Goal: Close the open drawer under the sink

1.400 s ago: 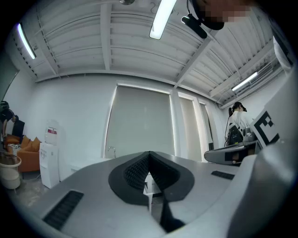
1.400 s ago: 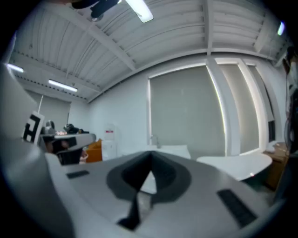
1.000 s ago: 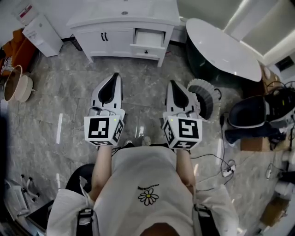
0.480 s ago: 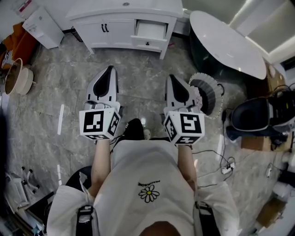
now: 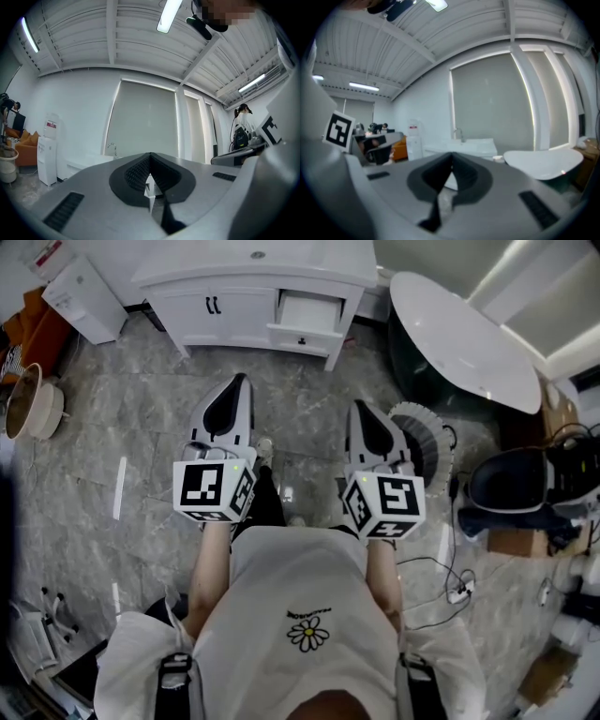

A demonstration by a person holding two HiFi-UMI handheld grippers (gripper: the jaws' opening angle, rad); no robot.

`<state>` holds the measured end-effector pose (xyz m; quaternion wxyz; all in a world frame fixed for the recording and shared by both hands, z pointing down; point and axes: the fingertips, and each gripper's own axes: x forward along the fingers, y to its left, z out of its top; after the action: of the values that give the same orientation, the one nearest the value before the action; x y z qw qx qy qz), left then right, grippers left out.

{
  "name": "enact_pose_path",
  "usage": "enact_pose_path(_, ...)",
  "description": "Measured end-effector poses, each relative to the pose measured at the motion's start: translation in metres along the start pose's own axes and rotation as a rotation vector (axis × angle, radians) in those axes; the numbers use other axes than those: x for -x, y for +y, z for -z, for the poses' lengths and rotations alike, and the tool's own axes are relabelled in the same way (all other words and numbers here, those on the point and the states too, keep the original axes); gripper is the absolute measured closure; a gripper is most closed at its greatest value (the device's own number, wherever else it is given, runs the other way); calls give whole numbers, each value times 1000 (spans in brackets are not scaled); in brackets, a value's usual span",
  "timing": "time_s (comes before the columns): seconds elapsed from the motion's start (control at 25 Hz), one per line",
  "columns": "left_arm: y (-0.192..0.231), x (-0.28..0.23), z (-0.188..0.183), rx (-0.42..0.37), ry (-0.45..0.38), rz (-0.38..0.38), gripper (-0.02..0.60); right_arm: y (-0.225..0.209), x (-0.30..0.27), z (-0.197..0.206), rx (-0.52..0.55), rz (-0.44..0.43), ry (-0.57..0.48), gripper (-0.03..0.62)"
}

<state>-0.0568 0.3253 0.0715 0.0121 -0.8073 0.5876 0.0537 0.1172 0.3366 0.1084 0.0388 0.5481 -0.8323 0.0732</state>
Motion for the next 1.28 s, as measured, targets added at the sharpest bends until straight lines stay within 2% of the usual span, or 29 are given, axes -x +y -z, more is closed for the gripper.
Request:
enact_pose_path(0.24, 48, -58, 10, 37, -1, -4, 563, -6, -75, -2, 15, 16, 25, 565)
enact_pose_path(0.68, 128, -171, 27, 5, -21, 19, 563, -29, -219, -28, 33, 88, 2, 565)
enact_pose_path(1.04, 177, -254, 29, -13, 5, 75, 563, -33, -303, -43, 2, 135, 33, 565)
enact_pose_path(1.28, 190, -297, 31, -7, 7, 111, 563, -43, -337, -49, -12, 168, 23, 565)
